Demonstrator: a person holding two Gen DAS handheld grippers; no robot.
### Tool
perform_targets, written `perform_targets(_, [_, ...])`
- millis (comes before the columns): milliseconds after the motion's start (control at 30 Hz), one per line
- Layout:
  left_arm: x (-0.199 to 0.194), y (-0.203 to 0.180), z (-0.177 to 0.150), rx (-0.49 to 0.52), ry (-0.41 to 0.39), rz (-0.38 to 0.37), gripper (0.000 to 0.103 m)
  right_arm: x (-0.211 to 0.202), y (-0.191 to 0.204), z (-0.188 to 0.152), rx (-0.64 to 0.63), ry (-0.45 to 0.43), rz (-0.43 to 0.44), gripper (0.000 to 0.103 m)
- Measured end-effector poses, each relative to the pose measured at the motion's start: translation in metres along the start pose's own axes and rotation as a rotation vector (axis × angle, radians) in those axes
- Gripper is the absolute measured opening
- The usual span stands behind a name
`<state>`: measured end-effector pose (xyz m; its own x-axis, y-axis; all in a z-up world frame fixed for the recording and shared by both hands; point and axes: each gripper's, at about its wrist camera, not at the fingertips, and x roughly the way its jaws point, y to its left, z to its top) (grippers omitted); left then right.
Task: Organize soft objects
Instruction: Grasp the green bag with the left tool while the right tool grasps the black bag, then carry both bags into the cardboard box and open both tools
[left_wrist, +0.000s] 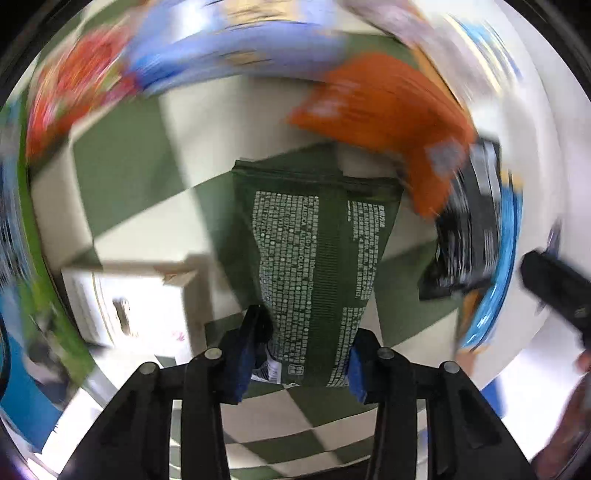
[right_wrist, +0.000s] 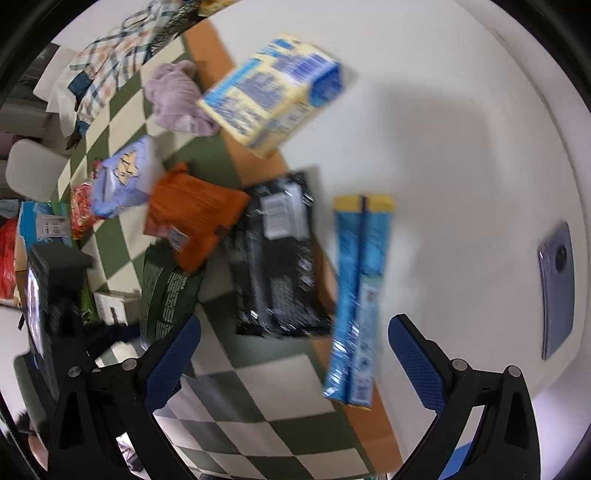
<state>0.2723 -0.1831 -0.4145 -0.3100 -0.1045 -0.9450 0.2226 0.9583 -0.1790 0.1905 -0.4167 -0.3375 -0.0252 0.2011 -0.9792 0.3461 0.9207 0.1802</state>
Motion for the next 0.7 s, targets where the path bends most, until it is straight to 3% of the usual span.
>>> perform_targets(133, [-0.006, 0.019, -0.003, -0.043, -0.028, -0.016, 0.038, 0.016, 0.011, 0.013, 0.002, 0.072, -0.006, 0.092])
perform_targets(467, [-0.012, -0.001, -0.007, -0.044, -0.074, 0.037, 0.036, 0.066, 0.033, 0.008, 0.008, 0.143, -0.107, 0.088])
perform_targets(567, [-0.012, -0.009, -0.016, -0.048, -0.091, 0.044, 0.032, 0.071, 0.047, 0.004, -0.026, 0.127, -0.197, 0.076])
perform_targets(633, [-0.019, -0.01, -0.023, -0.049, -0.104, 0.048, 0.03, 0.07, 0.055, -0.002, -0.046, 0.108, -0.228, 0.058])
perform_targets(700, [-0.027, -0.019, -0.028, -0.048, -0.116, 0.051, 0.028, 0.069, 0.056, -0.008, -0.043, 0.106, -0.218, 0.056])
